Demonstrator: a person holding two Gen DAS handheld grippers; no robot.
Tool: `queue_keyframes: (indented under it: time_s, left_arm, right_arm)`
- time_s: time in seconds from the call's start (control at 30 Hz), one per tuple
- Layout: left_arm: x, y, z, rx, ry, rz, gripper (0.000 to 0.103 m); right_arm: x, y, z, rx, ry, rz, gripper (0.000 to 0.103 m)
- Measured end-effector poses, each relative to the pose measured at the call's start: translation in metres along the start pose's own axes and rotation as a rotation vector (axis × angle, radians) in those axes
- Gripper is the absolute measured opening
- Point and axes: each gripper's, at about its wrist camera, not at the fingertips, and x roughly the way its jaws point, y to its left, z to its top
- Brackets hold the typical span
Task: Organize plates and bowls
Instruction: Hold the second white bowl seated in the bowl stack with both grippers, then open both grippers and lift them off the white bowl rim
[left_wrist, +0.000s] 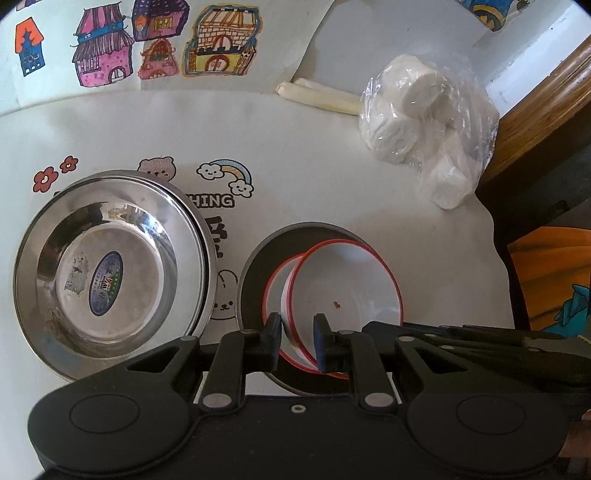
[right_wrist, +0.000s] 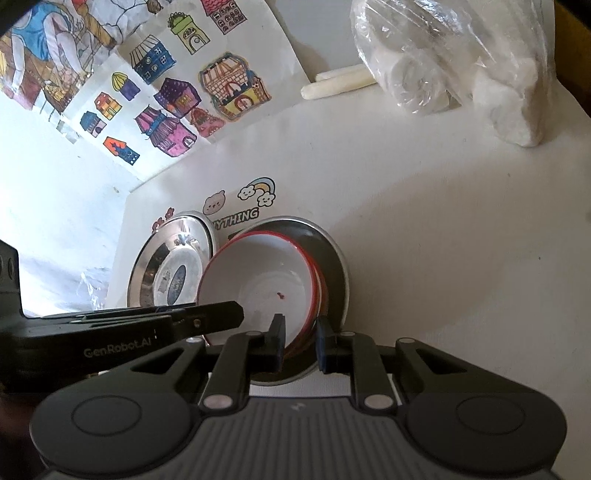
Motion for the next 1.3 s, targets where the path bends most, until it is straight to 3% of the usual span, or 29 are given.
queue_keyframes:
  time_s: [0.57, 0.83, 1.1, 1.3]
  left_arm:
    - [0.0045, -0.0014, 0.0066, -0.019, 0.047, 0.014, 0.027]
    - [0.0022, -0.0031, 0.0069, -0.017, 0.051, 0.015, 0.042]
    - [0.002, -0.0022, 0.0061, -0.029, 0.054, 0.02, 0.043]
    - [-0.004, -0.0015, 0.005, -0.04, 0.029, 0.032, 0.055]
  right_arm:
    - [0.0019, 0.0, 0.0033, 0.0, 0.016, 0.002, 0.02]
    - [0.0027, 0.001, 0.0019, -0.003, 0.015, 0.009, 0.021]
    - [0.0033, 0.0011, -0.0003, -0.021, 0.019, 0.022, 0.021]
    - [-0.002, -0.002, -0.0005, -0.025, 0.001, 0.033, 0.026]
